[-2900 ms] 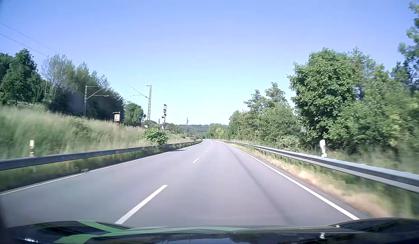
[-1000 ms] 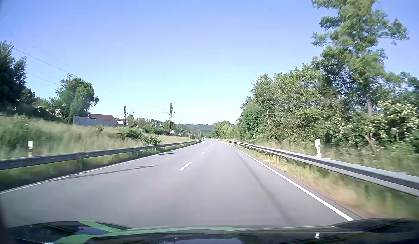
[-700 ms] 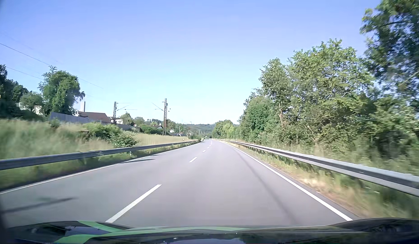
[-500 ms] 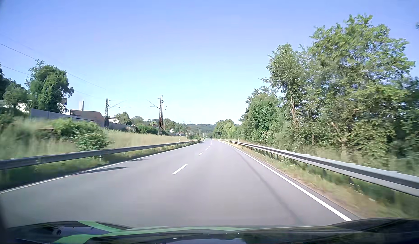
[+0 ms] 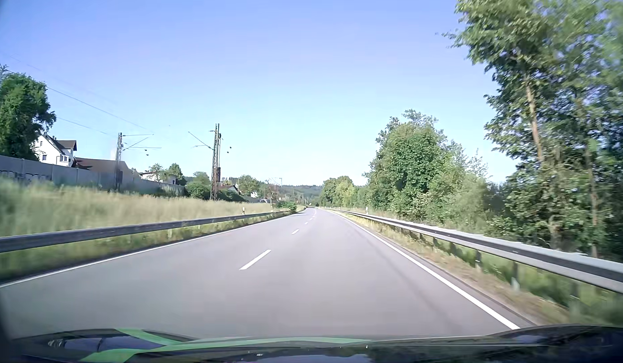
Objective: Follow the waypoints while adhering to traffic rules and regulations
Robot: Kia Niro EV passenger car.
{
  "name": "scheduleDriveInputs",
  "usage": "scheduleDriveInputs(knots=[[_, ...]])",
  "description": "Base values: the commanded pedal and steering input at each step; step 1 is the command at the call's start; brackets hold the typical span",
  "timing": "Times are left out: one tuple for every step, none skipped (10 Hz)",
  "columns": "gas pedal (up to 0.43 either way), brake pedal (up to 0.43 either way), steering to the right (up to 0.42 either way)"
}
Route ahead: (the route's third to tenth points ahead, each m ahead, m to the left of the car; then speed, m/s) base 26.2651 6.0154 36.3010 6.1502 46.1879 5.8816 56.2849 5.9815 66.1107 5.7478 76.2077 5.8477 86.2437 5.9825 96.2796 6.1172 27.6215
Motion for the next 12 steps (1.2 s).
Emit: scheduleDriveInputs(knots=[[0.268, 0.000, -0.004], [0.268, 0.000, -0.004], [0.280, 0.000, -0.005], [0.287, 0.000, -0.005], [0.287, 0.000, -0.005], [0.287, 0.000, -0.005], [0.287, 0.000, -0.005], [0.287, 0.000, -0.005], [0.287, 0.000, -0.005], [0.280, 0.000, -0.005], [0.260, 0.000, -0.004], [0.248, 0.000, -0.005]])
